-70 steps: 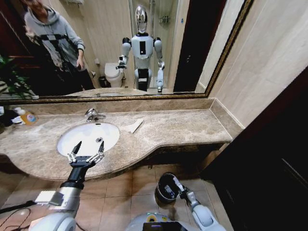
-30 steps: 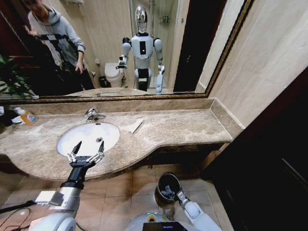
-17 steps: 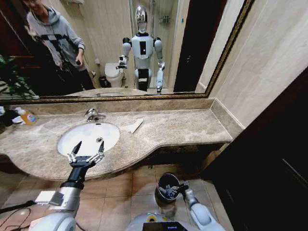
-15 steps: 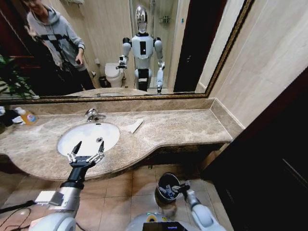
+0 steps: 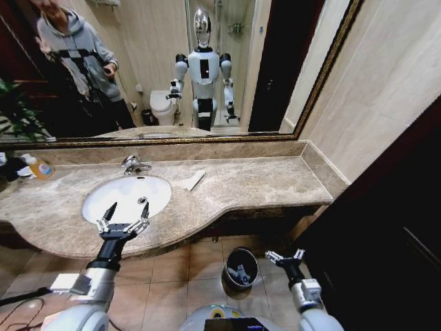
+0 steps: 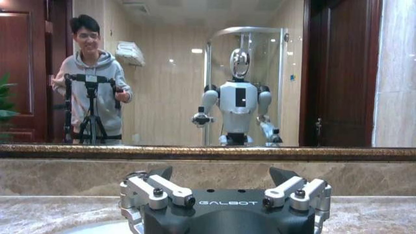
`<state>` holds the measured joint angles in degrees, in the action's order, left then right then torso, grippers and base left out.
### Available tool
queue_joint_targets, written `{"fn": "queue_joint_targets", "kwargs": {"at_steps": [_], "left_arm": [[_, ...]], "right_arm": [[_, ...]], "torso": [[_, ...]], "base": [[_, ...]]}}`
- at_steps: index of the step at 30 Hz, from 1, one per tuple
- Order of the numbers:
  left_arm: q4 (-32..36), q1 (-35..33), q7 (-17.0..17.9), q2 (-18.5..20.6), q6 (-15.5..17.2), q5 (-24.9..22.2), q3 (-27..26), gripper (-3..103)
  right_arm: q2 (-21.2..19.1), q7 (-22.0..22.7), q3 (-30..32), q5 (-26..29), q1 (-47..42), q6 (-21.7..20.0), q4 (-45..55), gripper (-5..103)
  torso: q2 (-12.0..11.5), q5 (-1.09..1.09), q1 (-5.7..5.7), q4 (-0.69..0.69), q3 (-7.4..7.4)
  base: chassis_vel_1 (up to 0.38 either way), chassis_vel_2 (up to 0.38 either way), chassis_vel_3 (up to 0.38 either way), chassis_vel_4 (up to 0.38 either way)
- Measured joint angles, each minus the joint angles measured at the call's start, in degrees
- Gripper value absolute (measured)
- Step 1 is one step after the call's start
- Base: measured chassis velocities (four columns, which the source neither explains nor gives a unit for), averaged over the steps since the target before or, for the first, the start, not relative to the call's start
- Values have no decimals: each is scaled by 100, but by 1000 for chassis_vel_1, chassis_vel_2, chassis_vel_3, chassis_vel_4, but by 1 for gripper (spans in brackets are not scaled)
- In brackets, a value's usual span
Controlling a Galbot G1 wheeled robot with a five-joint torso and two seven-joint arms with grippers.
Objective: Pick up the trash from the sink and place it in the trash bin.
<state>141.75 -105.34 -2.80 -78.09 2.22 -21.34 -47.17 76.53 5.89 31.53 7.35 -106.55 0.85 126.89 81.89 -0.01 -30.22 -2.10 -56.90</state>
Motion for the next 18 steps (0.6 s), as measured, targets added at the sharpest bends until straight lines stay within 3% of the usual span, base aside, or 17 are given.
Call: {"fn": "queue_joint_targets", "kwargs": {"at_steps": [3,5,12,18], "left_arm": [[0,0,0,0,0,0,0,100],[0,0,0,0,0,0,0,100],[0,0,0,0,0,0,0,100],[0,0,1,0,0,0,-1,100]], "right_arm": [[-94,-138,-143,138,201,-166,169,100],[-255,-277,-406,226,640,-485,185,100],[-555,-257,-995,189,1925,-895,-247,100],[-301,-140,-1690,98,3004,-1265,-755,100]], "torso": [[0,0,0,0,0],[0,1,-1,-1,0],[0,1,-1,-2,-1],[-1,1,-1,-1,-1]], "base": [[0,0,0,0],[0,0,0,0],[0,0,0,0],[0,0,0,0]]}}
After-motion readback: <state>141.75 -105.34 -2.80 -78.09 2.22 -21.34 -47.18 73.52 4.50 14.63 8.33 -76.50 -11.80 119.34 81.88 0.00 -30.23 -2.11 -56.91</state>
